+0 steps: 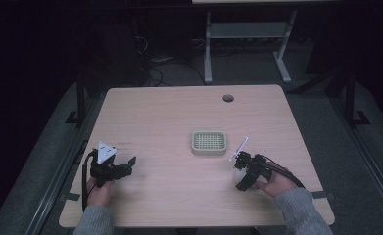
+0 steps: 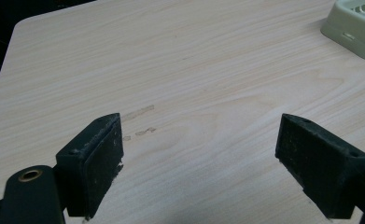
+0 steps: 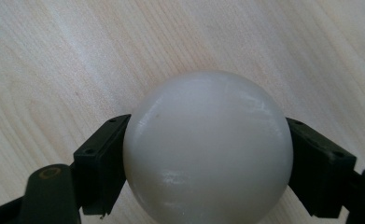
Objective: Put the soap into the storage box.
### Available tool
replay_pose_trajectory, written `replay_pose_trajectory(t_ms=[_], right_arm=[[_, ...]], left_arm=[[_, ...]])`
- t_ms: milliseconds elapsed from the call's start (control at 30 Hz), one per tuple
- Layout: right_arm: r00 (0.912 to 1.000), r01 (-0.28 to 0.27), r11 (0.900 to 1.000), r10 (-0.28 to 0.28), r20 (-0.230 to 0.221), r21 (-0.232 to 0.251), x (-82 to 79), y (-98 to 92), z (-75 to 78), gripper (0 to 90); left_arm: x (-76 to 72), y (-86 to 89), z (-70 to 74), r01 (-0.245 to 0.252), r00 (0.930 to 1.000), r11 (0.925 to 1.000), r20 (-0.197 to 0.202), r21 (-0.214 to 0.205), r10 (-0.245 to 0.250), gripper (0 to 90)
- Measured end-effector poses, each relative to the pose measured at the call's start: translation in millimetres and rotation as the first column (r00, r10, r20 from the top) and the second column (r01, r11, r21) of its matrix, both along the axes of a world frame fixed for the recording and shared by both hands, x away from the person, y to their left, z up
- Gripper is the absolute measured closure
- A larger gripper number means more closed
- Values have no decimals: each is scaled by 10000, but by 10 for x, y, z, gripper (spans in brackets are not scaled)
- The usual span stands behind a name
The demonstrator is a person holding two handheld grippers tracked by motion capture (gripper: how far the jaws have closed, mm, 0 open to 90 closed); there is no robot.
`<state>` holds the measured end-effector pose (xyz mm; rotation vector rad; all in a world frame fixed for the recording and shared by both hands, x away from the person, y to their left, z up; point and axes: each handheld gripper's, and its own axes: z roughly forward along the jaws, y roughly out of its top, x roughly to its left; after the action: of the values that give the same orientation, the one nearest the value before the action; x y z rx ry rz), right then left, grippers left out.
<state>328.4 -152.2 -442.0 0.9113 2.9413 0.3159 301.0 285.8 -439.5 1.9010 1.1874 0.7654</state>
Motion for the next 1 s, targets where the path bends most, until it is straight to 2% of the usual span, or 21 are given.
replay_pose_trajectory(t_ms=[467, 1000], right_arm=[[9998, -117, 9999, 117, -184, 6, 5, -11, 18, 219], [9998, -99, 9988, 106, -143, 479, 94, -25, 181, 220]], left_arm=[[8, -13, -3, -17, 10000, 10000, -57, 42, 17, 148], [-1, -1, -2, -55, 10000, 10000, -30, 29, 55, 149]])
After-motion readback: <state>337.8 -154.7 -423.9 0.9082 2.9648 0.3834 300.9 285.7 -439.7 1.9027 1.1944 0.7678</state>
